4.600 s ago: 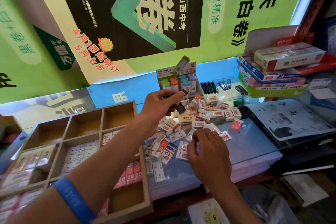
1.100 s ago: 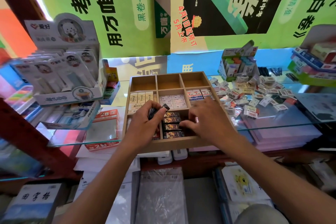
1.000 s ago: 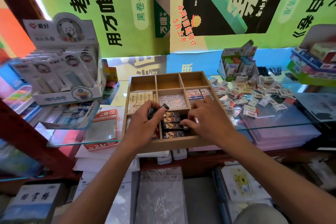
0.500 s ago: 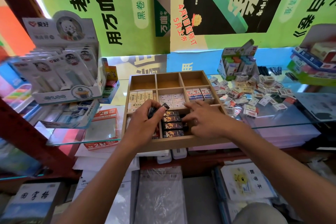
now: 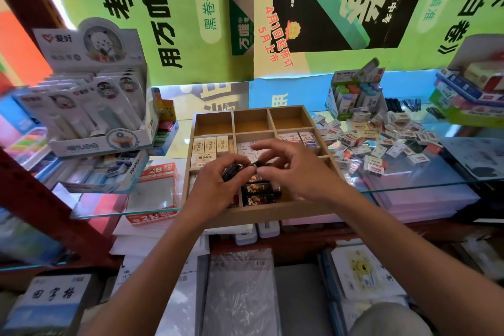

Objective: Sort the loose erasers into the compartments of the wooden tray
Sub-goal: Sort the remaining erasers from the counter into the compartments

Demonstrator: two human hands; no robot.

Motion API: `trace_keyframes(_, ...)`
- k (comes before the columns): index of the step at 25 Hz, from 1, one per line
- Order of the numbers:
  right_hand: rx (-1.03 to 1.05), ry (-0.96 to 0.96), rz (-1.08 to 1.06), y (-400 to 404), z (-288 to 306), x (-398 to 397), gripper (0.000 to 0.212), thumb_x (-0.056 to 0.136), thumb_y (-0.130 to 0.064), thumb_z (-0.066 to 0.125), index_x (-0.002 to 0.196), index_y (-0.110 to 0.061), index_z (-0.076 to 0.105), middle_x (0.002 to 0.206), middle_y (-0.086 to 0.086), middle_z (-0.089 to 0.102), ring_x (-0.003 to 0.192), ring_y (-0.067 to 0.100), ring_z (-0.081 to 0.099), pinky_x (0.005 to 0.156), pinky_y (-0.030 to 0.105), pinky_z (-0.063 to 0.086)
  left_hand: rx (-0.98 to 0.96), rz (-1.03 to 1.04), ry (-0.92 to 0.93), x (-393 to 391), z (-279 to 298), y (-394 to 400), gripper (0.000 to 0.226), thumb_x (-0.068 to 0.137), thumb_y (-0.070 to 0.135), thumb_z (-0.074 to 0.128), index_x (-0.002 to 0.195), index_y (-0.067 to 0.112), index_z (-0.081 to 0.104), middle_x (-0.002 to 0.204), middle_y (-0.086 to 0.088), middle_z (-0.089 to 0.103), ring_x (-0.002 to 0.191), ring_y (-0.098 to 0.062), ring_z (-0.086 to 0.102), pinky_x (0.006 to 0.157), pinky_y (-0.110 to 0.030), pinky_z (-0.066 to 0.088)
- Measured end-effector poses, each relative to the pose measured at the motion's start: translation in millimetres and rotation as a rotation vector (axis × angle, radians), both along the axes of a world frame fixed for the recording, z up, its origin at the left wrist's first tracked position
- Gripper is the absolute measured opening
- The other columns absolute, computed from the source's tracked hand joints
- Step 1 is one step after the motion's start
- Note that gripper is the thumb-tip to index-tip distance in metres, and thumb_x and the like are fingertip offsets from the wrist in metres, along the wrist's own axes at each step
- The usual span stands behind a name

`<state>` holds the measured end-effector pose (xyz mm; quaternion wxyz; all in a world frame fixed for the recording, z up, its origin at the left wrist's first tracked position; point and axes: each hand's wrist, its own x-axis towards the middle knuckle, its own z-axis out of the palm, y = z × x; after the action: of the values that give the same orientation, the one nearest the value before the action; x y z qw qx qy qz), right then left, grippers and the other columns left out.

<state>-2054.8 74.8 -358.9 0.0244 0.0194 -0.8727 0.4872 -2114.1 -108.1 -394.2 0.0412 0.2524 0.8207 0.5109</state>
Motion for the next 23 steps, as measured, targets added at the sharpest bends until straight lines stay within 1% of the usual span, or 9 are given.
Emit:
trace_keyframes(3,0.093,0.076,0.018,-7,-4,-4,0.02,0.088,-0.02,0.073,0.107,-0.026,0.069,0.09,-0.013,0.069,0.082,0.001,0.067,0.073,0.02,0.057,-0.012,-0.019,0.005,0,0,-2,0.013,0.093,0.033,0.063,0.106,0.032,0.063,0.104,0.007,0.064,0.098,-0.007,0.061,0.069,-0.007,0.048)
trace_keyframes(5,-0.019,0.109,-0.102,0,-5,-4,0.013,0.086,-0.021,0.075,0.098,-0.022,0.072,0.086,-0.008,0.071,0.079,0.003,0.067,0.07,0.02,0.055,-0.006,-0.022,-0.014,2,1,-2,0.017,0.091,0.035,0.066,0.107,0.033,0.061,0.1,0.009,0.062,0.094,-0.006,0.062,0.066,-0.007,0.049)
trace_keyframes(7,-0.028,0.123,-0.268,16,-5,0,0.011,0.085,-0.024,0.076,0.095,-0.023,0.072,0.084,-0.007,0.07,0.076,0.002,0.066,0.064,0.015,0.05,-0.101,-0.034,0.036,7,2,0,0.031,0.086,0.034,0.073,0.113,0.035,0.056,0.093,0.011,0.06,0.085,-0.004,0.06,0.063,-0.007,0.049)
trace_keyframes(11,0.16,0.113,-0.376,27,-14,11,0.016,0.079,-0.033,0.081,0.087,-0.024,0.072,0.078,-0.012,0.066,0.072,0.002,0.062,0.06,0.014,0.045,-0.23,-0.009,0.138,10,0,7,0.043,0.083,0.029,0.077,0.121,0.033,0.056,0.105,0.009,0.056,0.093,-0.009,0.057,0.076,-0.018,0.051)
trace_keyframes(14,0.243,0.101,-0.355,13,-25,9,0.021,0.078,-0.038,0.081,0.082,-0.024,0.066,0.076,-0.01,0.064,0.073,0.006,0.061,0.066,0.026,0.051,-0.23,-0.013,0.147,9,-1,8,0.038,0.084,0.026,0.076,0.118,0.031,0.059,0.106,0.006,0.06,0.09,-0.006,0.056,0.072,-0.011,0.046)
trace_keyframes(16,0.462,0.125,-0.336,8,-30,5,0.028,0.079,-0.048,0.077,0.081,-0.024,0.061,0.079,-0.008,0.06,0.081,0.011,0.056,0.07,0.029,0.047,-0.226,-0.019,0.152,9,-1,7,0.037,0.084,0.025,0.076,0.118,0.031,0.06,0.106,0.007,0.06,0.091,-0.006,0.056,0.072,-0.011,0.046)
trace_keyframes(18,0.649,0.15,-0.278,12,-30,1,0.033,0.082,-0.057,0.069,0.084,-0.024,0.065,0.085,-0.008,0.057,0.092,0.014,0.05,0.075,0.031,0.04,-0.228,-0.021,0.155,10,-2,7,0.037,0.085,0.025,0.075,0.117,0.031,0.059,0.105,0.008,0.059,0.092,-0.007,0.056,0.072,-0.011,0.046)
trace_keyframes(20,0.711,0.091,-0.153,20,-28,0,0.038,0.086,-0.059,0.062,0.098,-0.025,0.072,0.094,-0.008,0.053,0.102,0.015,0.045,0.083,0.033,0.038,-0.235,-0.019,0.153,10,-3,8,0.037,0.085,0.025,0.075,0.117,0.031,0.059,0.104,0.009,0.059,0.09,-0.006,0.056,0.071,-0.011,0.046)
trace_keyframes(23,0.746,-0.018,-0.042,30,-23,2,0.037,0.085,-0.053,0.066,0.116,-0.033,0.07,0.113,-0.006,0.056,0.114,0.018,0.043,0.094,0.036,0.039,-0.236,-0.016,0.143,10,-2,7,0.036,0.085,0.025,0.075,0.115,0.033,0.057,0.091,0.013,0.057,0.085,-0.006,0.057,0.069,-0.013,0.047)
